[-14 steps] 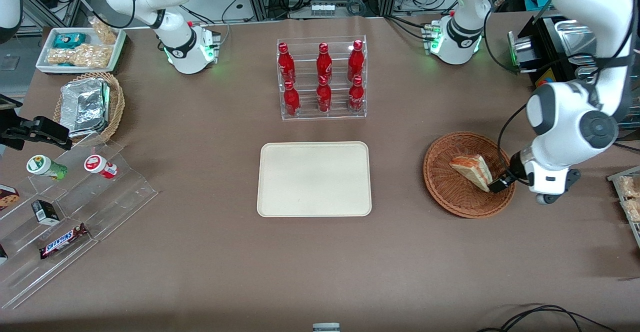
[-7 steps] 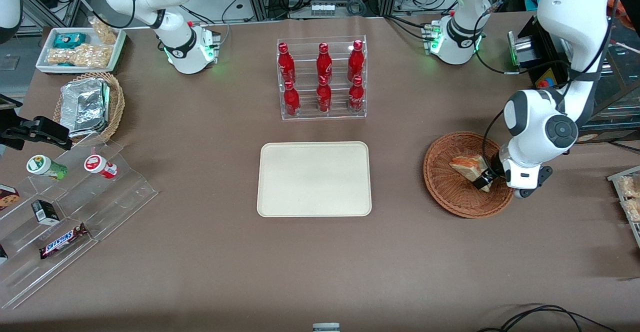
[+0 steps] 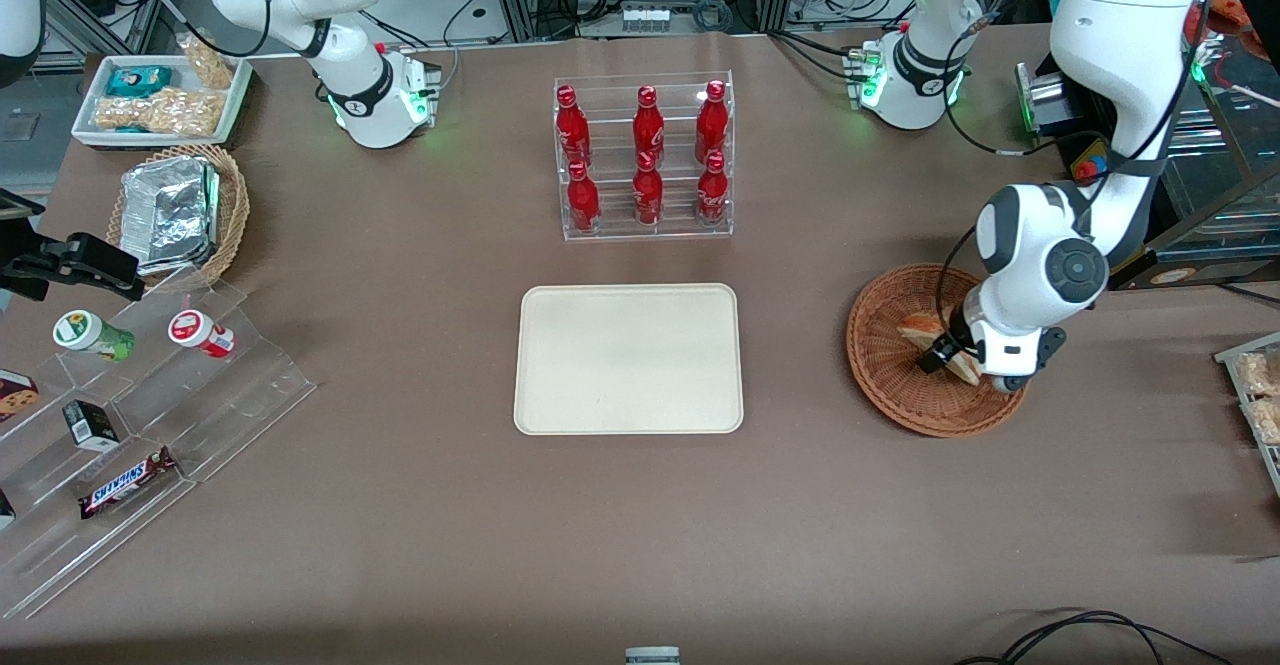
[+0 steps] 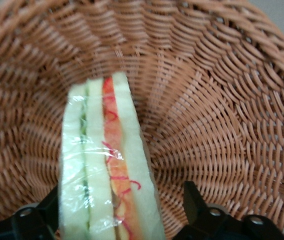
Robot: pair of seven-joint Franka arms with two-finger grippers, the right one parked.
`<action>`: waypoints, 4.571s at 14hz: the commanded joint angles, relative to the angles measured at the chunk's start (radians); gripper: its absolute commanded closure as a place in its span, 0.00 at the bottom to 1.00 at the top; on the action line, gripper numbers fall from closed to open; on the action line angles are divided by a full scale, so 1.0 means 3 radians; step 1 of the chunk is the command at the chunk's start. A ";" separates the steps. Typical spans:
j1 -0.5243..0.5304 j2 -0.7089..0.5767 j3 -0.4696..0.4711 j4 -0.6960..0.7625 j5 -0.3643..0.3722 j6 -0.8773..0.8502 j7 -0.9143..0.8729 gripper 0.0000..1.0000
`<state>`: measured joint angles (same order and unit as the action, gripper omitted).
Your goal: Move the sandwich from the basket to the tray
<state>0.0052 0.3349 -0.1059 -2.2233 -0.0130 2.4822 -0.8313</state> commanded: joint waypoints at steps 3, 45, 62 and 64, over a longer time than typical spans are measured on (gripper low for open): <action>-0.0084 -0.0047 0.0021 0.0002 0.0007 -0.0031 -0.0134 0.98; -0.0940 0.0542 -0.0087 0.3444 0.0135 -0.3584 0.1085 0.00; 0.0314 -0.0978 -0.0184 0.2364 0.0059 -0.4142 0.2198 0.00; 0.0289 -0.1004 -0.0220 0.2349 0.0059 -0.4173 0.2137 0.00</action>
<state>0.0724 0.0331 -0.1464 -1.5330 0.0201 1.2574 -0.1939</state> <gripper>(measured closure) 0.000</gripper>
